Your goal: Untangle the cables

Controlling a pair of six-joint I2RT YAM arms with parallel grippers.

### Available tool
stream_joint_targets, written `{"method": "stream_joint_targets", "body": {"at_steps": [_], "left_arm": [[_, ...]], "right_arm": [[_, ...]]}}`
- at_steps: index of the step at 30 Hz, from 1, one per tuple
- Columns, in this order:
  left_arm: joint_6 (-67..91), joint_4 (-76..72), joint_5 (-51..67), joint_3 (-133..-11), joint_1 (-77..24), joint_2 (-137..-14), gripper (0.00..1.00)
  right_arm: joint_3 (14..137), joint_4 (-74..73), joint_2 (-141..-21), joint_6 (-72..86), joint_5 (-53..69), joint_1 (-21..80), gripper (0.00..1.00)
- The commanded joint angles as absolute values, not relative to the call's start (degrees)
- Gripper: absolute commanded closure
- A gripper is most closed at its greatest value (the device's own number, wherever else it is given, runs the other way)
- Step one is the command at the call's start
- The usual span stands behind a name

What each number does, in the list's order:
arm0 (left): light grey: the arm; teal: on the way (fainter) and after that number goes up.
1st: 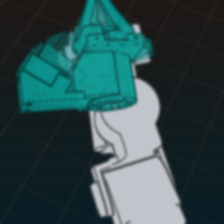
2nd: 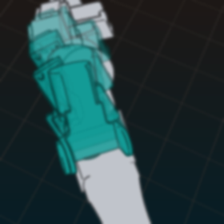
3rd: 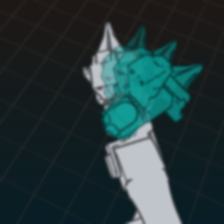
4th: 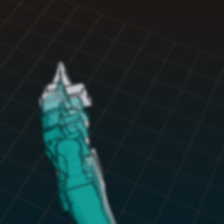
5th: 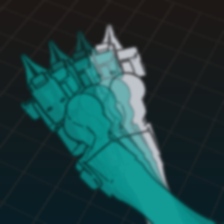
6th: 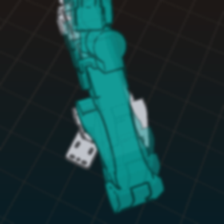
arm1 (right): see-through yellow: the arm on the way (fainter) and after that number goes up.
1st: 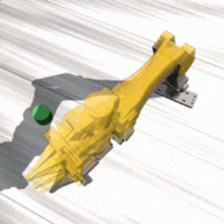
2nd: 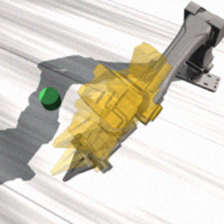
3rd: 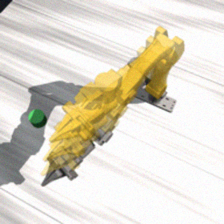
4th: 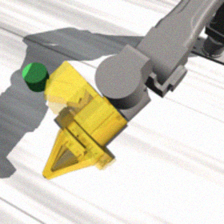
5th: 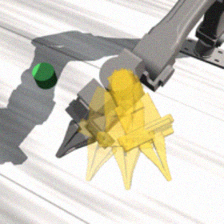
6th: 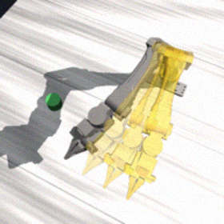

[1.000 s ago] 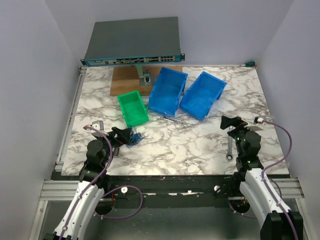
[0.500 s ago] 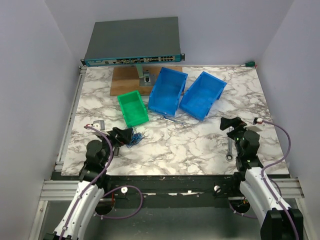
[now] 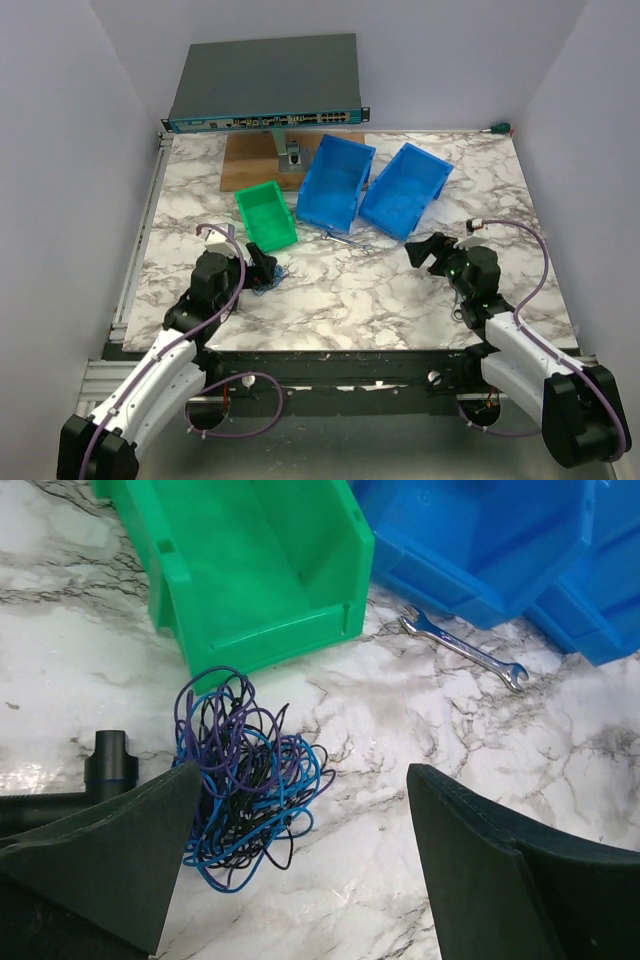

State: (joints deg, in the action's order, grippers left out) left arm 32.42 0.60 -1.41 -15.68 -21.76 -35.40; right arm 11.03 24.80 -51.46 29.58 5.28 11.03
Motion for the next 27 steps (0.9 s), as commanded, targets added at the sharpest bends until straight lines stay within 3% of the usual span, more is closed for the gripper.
{"method": "stream_joint_targets", "body": {"at_steps": [1, 13, 14, 15, 19, 20, 27], "left_arm": [[34.8, 14.3, -10.7, -22.4, -23.5, -37.9, 0.14], [33.8, 15.4, -6.1, -28.2, -23.6, -56.8, 0.18], [33.6, 15.5, -5.8, -28.6, -23.5, -57.7, 0.22], [33.1, 15.3, -5.0, -29.2, -23.5, -59.0, 0.33], [31.0, 14.5, -1.8, -30.7, -23.5, -62.0, 0.92], [30.5, 14.0, -0.9, -30.5, -23.5, -61.8, 1.0], [27.9, 1.3, 18.5, -25.4, -26.4, -54.2, 1.0]], "right_arm": [[12.7, 27.1, -51.9, 27.2, 5.5, 12.0, 0.07], [12.2, 27.2, -51.4, 27.0, 5.1, 12.2, 0.07], [12.1, 27.2, -51.1, 27.0, 5.0, 12.2, 0.07], [12.0, 27.2, -50.8, 27.0, 4.9, 12.2, 0.07], [11.5, 27.6, -50.2, 27.1, 4.9, 12.2, 0.06], [11.5, 27.7, -50.1, 27.1, 5.0, 12.2, 0.07], [12.1, 28.3, -51.9, 27.4, 7.0, 12.3, 0.07]]}}
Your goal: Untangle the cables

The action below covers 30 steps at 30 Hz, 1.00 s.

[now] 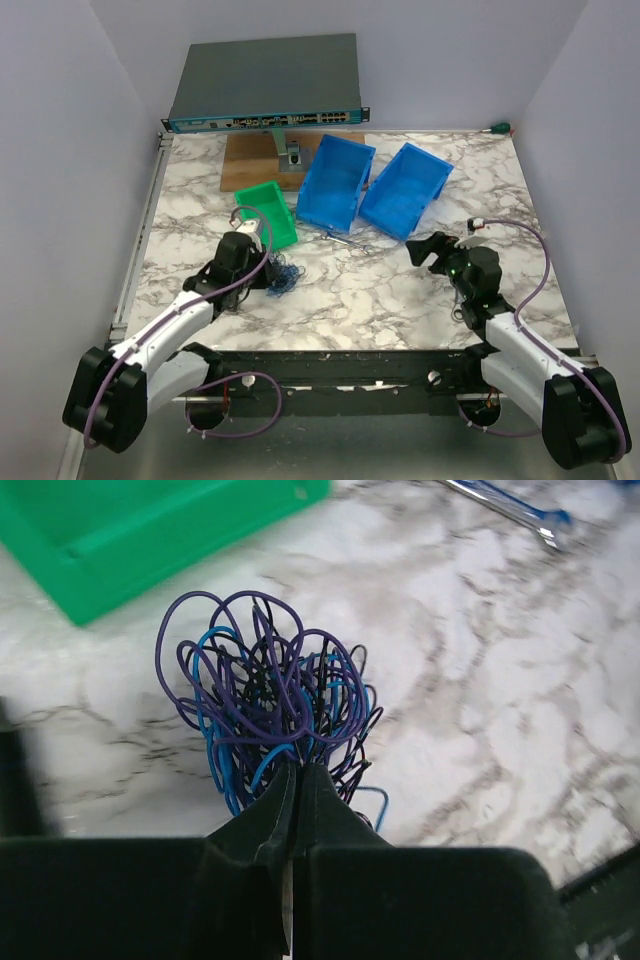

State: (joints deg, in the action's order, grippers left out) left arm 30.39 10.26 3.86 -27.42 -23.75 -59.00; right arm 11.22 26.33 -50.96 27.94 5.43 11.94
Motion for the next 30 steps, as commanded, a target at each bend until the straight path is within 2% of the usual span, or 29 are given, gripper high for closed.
{"method": "stream_joint_targets", "body": {"at_steps": [1, 6, 10, 17, 22, 30], "left_arm": [[27.3, 0.4, 20.2, -25.3, -27.0, -53.6, 1.0], [27.1, -11.3, 30.9, -23.6, -29.2, -54.0, 1.0], [27.4, -19.0, 34.5, -24.2, -29.6, -57.7, 1.0], [29.5, -31.6, 39.8, -27.7, -30.5, -68.1, 1.0], [26.8, -34.1, 39.4, -27.9, -32.2, -70.7, 1.0], [25.8, -34.7, 39.2, -28.6, -33.2, -72.8, 1.0]], "right_arm": [[12.2, 28.6, -52.4, 27.5, 7.5, 12.3, 0.07], [12.1, 33.7, -55.8, 28.7, 15.4, 12.3, 0.06], [12.2, 39.1, -59.0, 29.1, 22.8, 13.3, 0.06], [16.3, 41.3, -67.1, 23.4, 27.3, 24.8, 0.09], [17.1, 45.5, -71.0, 23.2, 33.0, 27.4, 0.15], [19.9, 44.8, -75.1, 20.8, 35.0, 32.4, 0.28]]}}
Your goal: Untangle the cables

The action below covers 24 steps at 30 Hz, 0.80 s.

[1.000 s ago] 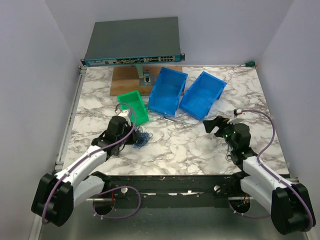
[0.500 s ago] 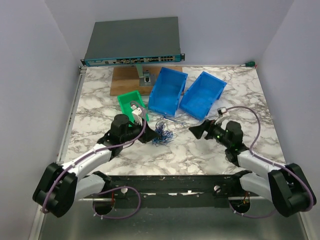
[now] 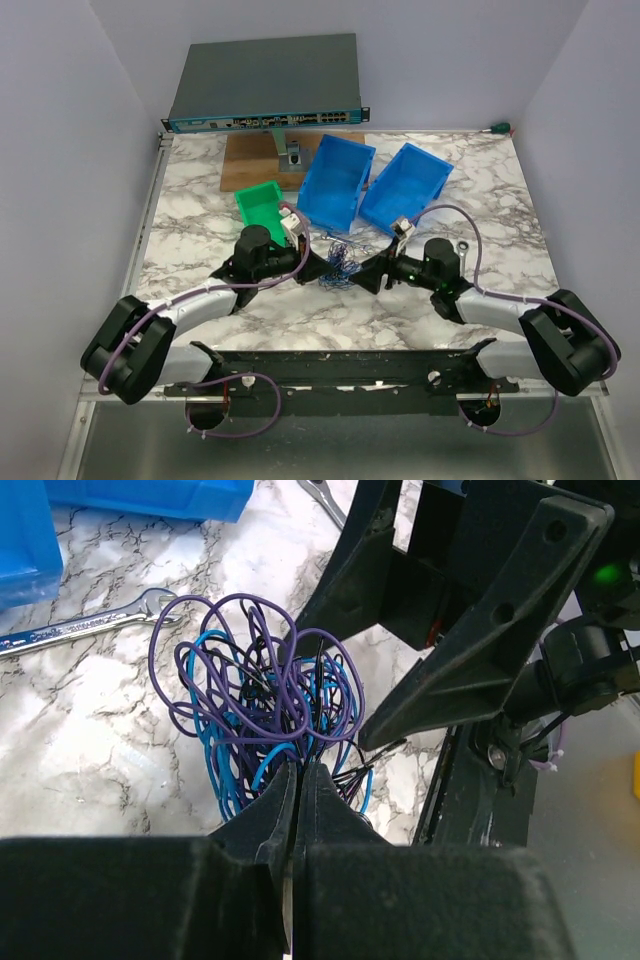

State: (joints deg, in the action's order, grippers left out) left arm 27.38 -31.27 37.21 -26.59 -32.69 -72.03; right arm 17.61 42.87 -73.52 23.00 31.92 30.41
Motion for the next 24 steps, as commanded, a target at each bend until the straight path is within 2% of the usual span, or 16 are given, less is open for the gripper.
{"method": "stream_joint_targets", "body": {"at_steps": [1, 2, 5, 6, 17, 24], "left_arm": [[25.8, -34.6, 39.3, -28.9, -33.3, -73.0, 1.0], [25.7, -34.4, 39.3, -29.1, -33.4, -73.1, 1.0], [25.6, -33.8, 36.5, -28.1, -33.5, -71.2, 1.0], [25.4, -33.6, 33.7, -26.8, -33.5, -69.5, 1.0], [27.2, -18.7, -6.5, -19.5, -32.2, -50.8, 1.0], [33.9, -11.1, -24.8, -16.7, -31.3, -43.0, 1.0]], "right_arm": [[20.1, 44.8, -75.7, 20.5, 34.9, 32.9, 0.34], [20.6, 44.1, -75.9, 20.3, 34.7, 33.3, 0.44], [21.7, 40.8, -75.7, 19.4, 31.1, 33.5, 0.89], [21.6, 39.6, -74.8, 19.2, 27.9, 33.5, 0.99], [17.2, 26.2, -60.3, 26.1, -27.3, 33.5, 0.99], [13.4, 20.3, -50.3, 34.1, -47.5, 33.4, 0.99]]}}
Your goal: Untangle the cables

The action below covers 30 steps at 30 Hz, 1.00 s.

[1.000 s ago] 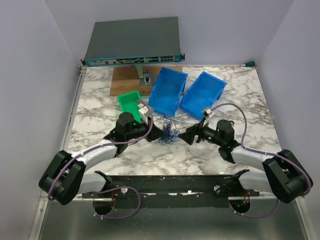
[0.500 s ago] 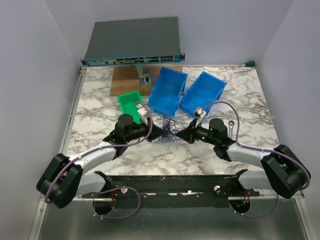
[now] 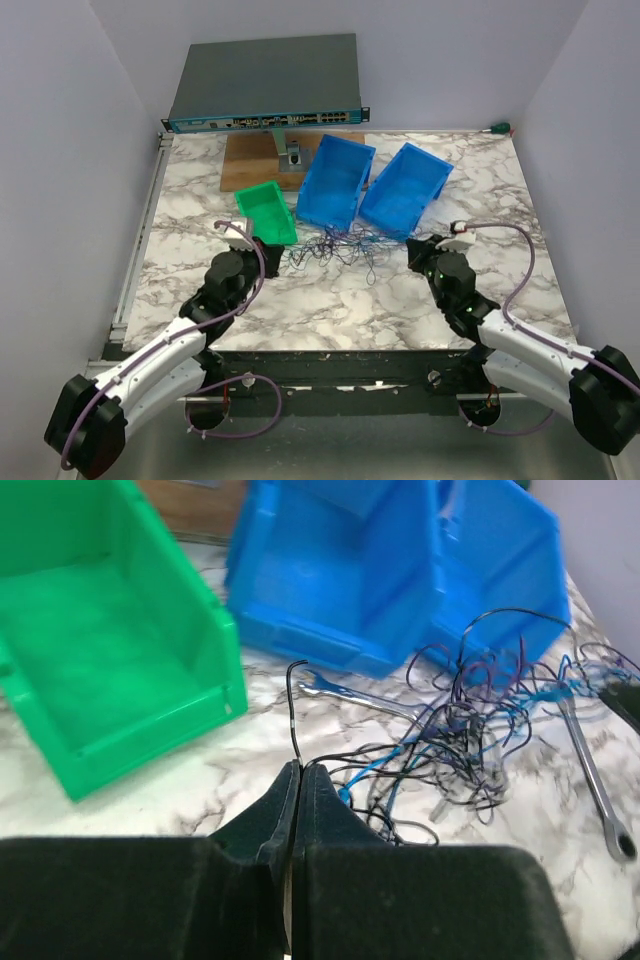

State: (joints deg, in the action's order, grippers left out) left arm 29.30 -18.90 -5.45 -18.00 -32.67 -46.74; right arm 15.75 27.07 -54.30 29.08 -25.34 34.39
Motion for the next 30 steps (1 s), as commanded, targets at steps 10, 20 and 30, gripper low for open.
{"method": "stream_joint_targets", "body": {"at_steps": [10, 20, 30], "left_arm": [[34.3, -10.7, -27.2, -14.9, -31.0, -38.6, 1.0], [25.6, -20.5, -8.4, -13.3, -31.1, -38.8, 1.0], [21.9, -26.9, 4.6, -12.9, -31.1, -40.3, 0.59]], "right_arm": [[12.8, 21.5, -48.8, 31.9, -44.4, 33.5, 0.99], [12.4, 28.0, -50.9, 26.7, -29.0, 33.4, 0.99], [11.2, 36.6, -51.7, 20.1, -3.1, 33.4, 0.99]]}}
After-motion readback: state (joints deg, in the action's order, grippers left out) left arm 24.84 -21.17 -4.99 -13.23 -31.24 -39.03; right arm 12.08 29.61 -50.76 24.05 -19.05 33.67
